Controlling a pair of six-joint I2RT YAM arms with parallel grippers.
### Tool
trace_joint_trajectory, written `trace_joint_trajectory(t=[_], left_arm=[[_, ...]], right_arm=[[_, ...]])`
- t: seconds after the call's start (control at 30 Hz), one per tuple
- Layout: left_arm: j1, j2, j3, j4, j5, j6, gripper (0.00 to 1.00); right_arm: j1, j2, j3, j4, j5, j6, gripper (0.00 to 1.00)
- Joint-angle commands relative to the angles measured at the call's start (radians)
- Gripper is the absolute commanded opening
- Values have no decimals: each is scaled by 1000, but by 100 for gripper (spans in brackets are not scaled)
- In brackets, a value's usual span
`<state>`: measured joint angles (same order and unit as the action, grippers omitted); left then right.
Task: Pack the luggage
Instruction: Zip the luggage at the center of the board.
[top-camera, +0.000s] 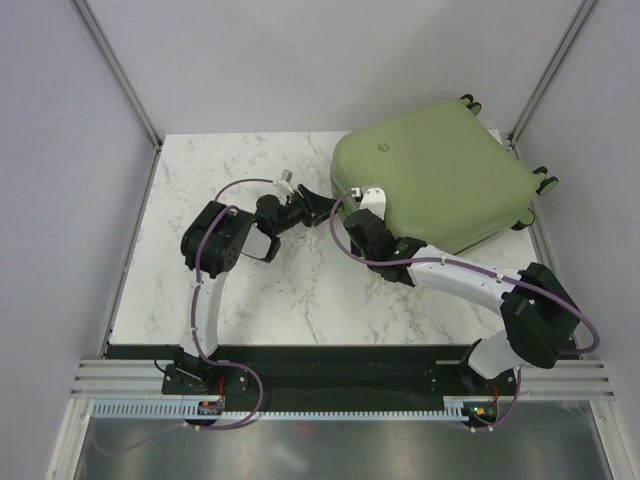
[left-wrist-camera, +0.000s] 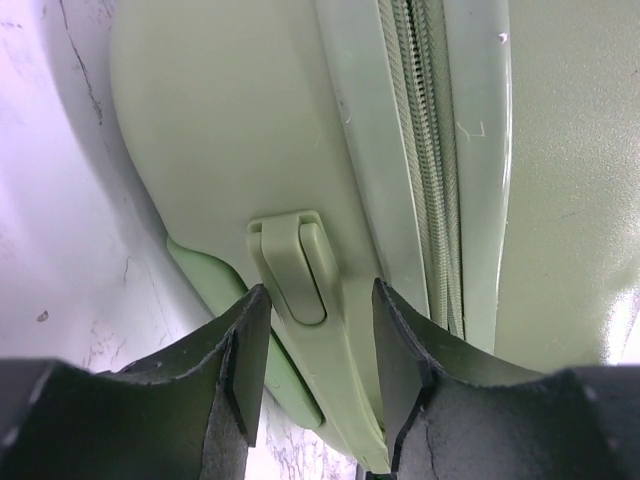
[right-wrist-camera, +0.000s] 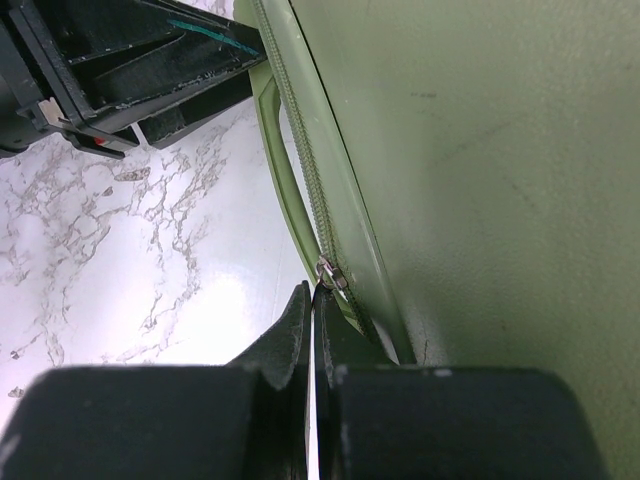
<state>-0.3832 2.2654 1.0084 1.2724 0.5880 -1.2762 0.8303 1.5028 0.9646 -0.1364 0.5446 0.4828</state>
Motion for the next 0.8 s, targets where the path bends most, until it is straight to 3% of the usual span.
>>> trace_joint_trajectory(t=[0.0, 0.23, 0.33, 0.47, 0.57, 0.63, 0.77], left_arm=[[-6, 0, 48, 165, 16, 23, 50], [-6, 14, 81, 127, 21, 23, 54], [-8, 22, 96, 108, 22, 14, 49], [-11, 31, 111, 110, 33, -2, 20], [-17, 31, 102, 130, 35, -8, 7], [-20, 33, 96, 149, 33, -14, 2], [-39, 26, 76, 203, 32, -31, 2]], right_arm=[[-20, 22, 46, 93, -89, -12, 0], [-19, 34, 52, 92, -89, -3, 0], [-20, 39, 57, 92, -86, 0, 0], [-20, 48, 78, 86, -75, -3, 0], [-20, 68, 106, 77, -68, -7, 0], [-20, 88, 123, 73, -60, -6, 0], [-20, 123, 173, 54, -31, 0, 0]])
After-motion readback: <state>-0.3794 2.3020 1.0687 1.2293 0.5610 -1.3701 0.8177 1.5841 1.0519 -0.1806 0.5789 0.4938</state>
